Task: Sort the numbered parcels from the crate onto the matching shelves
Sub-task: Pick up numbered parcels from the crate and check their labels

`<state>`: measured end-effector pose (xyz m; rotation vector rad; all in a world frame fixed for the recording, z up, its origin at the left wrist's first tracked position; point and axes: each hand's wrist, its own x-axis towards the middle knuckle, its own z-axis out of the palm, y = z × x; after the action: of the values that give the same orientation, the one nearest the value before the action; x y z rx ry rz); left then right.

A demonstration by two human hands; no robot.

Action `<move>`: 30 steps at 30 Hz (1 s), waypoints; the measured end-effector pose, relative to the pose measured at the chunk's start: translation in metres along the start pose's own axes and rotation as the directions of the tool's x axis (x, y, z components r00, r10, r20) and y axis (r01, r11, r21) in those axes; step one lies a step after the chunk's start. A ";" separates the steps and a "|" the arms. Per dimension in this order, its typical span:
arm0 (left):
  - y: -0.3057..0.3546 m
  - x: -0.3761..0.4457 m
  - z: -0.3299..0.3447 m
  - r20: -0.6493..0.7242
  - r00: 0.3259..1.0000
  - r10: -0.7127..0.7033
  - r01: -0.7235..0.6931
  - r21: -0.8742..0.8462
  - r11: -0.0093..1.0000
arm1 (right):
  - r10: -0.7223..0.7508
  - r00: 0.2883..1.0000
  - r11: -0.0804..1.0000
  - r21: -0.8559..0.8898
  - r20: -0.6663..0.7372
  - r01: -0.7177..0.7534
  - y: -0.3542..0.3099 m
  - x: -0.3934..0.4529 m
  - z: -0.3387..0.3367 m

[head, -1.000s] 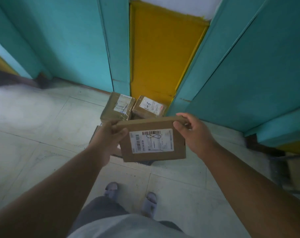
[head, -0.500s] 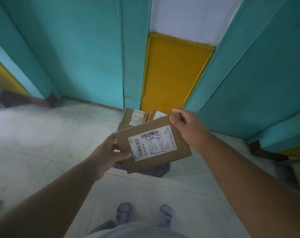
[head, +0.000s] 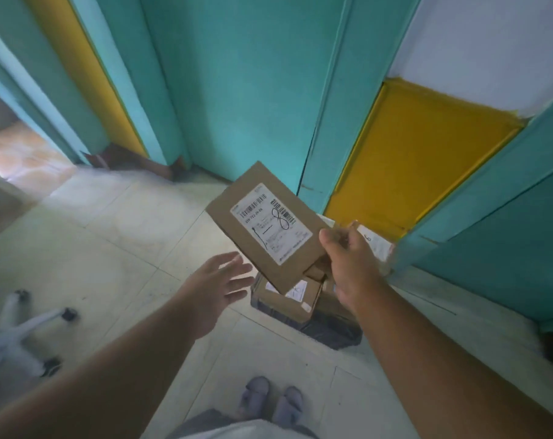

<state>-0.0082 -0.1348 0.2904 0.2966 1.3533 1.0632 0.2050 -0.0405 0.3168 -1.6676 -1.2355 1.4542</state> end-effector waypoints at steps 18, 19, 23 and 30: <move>0.011 0.128 -0.086 -0.131 0.991 0.030 0.018 0.351 0.936 | 0.345 0.922 0.898 -0.224 -0.176 -0.379 0.115 0.041 0.098; 0.007 0.142 -0.094 -0.107 0.994 0.015 0.030 0.405 0.914 | 0.377 0.903 0.887 -0.202 -0.205 -0.416 0.130 0.044 0.110; -0.015 0.191 -0.117 -0.090 0.994 -0.055 0.096 0.558 0.824 | 0.537 0.811 0.824 -0.060 -0.234 -0.563 0.189 0.058 0.149; -0.064 0.251 -0.147 -0.160 0.980 -0.123 0.196 0.623 0.757 | 0.739 0.652 0.663 0.348 -0.169 -0.662 0.263 0.121 0.210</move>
<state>-0.1447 -0.0365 0.0452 0.6181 1.7866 0.4429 0.0655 -0.0605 -0.0118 -2.1995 -0.1636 1.6024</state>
